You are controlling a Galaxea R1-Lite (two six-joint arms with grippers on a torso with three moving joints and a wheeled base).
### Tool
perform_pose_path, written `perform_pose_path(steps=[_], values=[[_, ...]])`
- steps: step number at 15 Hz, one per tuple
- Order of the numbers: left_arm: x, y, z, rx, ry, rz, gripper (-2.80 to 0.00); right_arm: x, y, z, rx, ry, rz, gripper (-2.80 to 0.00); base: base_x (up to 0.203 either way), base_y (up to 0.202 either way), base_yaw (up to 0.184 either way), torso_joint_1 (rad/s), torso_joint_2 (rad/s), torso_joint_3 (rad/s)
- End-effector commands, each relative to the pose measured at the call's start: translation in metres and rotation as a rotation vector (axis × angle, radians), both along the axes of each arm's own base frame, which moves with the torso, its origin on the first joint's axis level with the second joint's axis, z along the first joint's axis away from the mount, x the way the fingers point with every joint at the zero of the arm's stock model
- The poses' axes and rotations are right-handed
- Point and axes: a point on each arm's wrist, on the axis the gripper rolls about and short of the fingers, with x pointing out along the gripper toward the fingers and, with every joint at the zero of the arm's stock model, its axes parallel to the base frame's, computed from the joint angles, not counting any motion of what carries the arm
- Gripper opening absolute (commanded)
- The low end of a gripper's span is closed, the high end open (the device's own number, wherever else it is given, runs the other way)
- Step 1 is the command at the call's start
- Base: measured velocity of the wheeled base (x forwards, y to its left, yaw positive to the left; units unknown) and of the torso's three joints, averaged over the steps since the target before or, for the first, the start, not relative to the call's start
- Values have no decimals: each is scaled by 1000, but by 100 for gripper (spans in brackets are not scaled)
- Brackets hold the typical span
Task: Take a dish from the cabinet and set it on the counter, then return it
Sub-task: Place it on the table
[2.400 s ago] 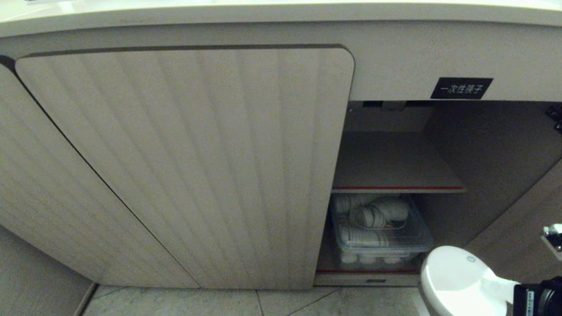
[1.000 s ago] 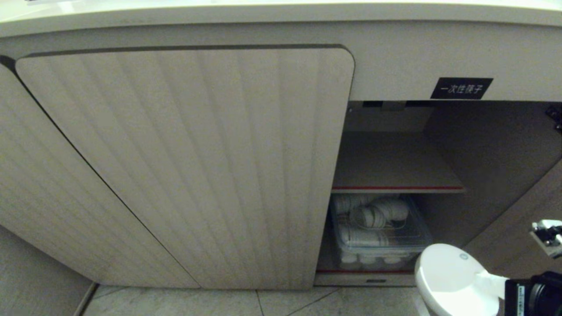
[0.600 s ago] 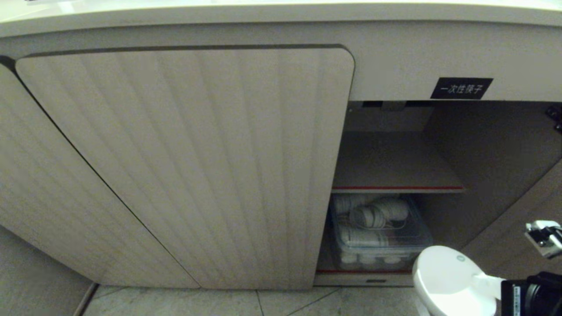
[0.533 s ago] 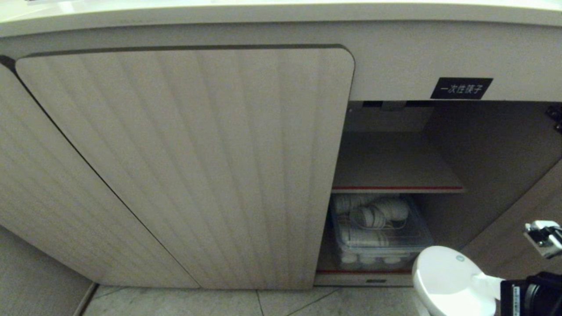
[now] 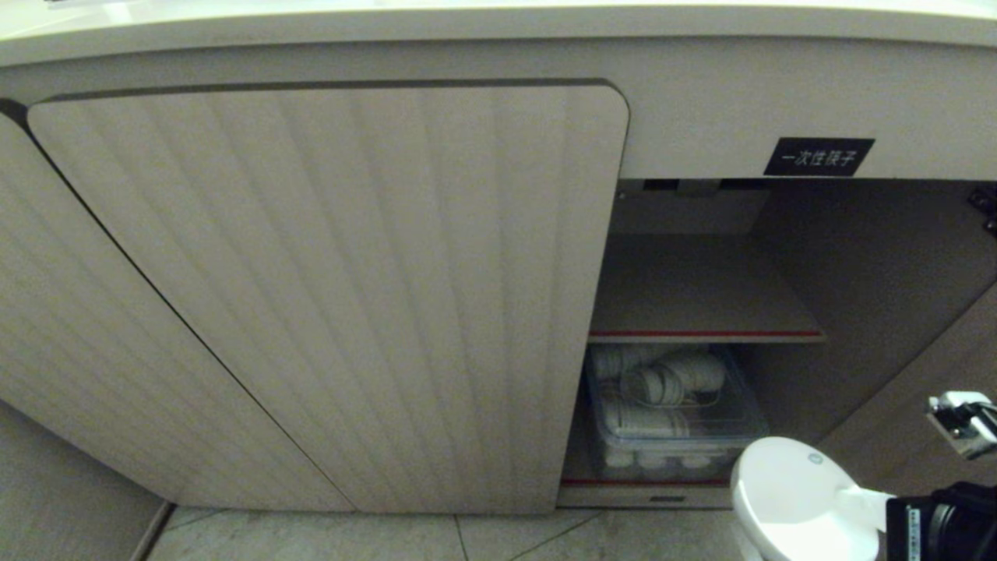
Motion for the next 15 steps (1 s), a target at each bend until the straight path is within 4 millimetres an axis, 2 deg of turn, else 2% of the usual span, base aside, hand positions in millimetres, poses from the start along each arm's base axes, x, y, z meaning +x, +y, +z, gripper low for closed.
perform_pose_path(steps=[1,15], values=[[0,0,0,-1,-2,0,-280,1,0,-1,4,-7,1,-280,0,0,0,0,0,0],[0,0,0,-1,-1,0,-280,-1,0,-6,1,16,2,-280,0,0,0,0,0,0]])
